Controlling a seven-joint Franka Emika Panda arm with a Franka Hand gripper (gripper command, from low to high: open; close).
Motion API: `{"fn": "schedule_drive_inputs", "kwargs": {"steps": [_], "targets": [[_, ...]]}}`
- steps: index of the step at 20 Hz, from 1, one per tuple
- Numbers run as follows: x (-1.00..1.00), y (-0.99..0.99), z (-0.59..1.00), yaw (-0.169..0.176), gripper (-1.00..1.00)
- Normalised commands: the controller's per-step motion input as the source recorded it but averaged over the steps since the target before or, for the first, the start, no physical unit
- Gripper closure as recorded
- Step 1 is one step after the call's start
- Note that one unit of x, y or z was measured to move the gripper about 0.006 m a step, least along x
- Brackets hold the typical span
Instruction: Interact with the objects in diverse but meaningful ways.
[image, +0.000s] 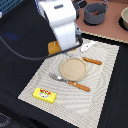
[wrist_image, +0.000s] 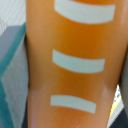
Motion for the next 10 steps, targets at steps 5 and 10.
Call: {"fn": "schedule_drive_inputs", "kwargs": {"steps": [5, 10], "targets": [[0.82, 0.06, -0.36, -0.024, 1.00], [0.69, 0.09, -0.36, -0.011, 1.00]]}}
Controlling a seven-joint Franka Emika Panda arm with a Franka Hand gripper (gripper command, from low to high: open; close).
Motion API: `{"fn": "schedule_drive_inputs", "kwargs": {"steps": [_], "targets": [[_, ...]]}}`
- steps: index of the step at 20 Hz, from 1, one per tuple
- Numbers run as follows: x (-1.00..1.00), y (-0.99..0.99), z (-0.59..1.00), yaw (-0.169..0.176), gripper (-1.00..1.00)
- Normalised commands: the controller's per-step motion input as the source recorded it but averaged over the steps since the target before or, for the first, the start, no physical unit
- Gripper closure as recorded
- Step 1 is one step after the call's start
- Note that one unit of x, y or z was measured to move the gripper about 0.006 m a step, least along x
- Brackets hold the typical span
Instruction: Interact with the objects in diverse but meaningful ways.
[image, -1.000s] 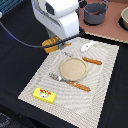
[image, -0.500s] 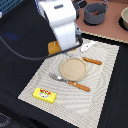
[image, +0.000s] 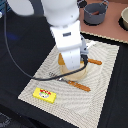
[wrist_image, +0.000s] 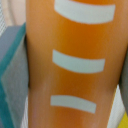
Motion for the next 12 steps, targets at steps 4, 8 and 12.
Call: {"fn": "schedule_drive_inputs", "kwargs": {"steps": [4, 8, 12], "targets": [[0.29, 0.08, -0.27, 0.000, 1.00], [0.14, 0.11, -0.21, 0.000, -1.00], [-0.04, 0.17, 0.05, 0.033, -1.00]]}}
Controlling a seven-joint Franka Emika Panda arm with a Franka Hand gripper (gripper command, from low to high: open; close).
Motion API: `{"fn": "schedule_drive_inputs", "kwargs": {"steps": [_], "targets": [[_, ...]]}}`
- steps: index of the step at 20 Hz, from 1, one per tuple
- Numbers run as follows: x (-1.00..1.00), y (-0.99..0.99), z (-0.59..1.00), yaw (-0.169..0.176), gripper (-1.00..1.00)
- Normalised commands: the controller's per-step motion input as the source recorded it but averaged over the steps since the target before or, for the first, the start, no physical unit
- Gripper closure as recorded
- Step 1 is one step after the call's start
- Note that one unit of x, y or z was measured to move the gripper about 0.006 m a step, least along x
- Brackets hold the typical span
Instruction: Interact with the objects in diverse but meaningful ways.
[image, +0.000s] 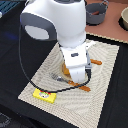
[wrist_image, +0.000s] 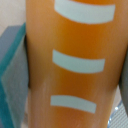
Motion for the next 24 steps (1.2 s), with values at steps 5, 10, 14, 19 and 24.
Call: {"fn": "schedule_drive_inputs", "kwargs": {"steps": [5, 10, 14, 19, 24], "targets": [[0.00, 0.25, 0.90, 0.037, -1.00], [0.22, 0.42, 1.00, 0.066, -1.00], [0.20, 0.49, 0.85, 0.061, -1.00], [0.09, 0.34, 0.00, 0.043, -1.00], [0.00, 0.05, -0.47, 0.036, 1.00]]}}
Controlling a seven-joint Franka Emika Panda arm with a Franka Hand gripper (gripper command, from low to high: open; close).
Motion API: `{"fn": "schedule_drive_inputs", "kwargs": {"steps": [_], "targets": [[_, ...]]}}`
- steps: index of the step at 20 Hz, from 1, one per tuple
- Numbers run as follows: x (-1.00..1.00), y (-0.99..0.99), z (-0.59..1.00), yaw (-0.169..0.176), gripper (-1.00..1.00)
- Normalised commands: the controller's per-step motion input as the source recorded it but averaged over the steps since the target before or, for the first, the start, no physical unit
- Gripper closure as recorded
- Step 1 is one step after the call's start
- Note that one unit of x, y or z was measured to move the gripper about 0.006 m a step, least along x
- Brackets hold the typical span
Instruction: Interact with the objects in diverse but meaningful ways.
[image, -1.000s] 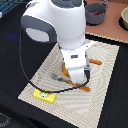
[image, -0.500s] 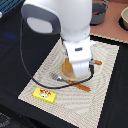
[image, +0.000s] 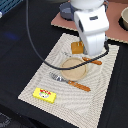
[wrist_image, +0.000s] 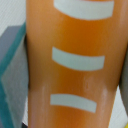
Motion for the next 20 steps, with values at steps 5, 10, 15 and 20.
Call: {"fn": "schedule_drive_inputs", "kwargs": {"steps": [5, 10, 15, 20], "targets": [[-0.13, -0.16, -0.29, 0.029, 1.00], [-0.27, -0.30, -0.07, 0.001, 1.00], [-0.21, -0.38, 0.00, 0.000, 1.00], [-0.12, -0.27, -0.14, 0.000, 1.00]]}}
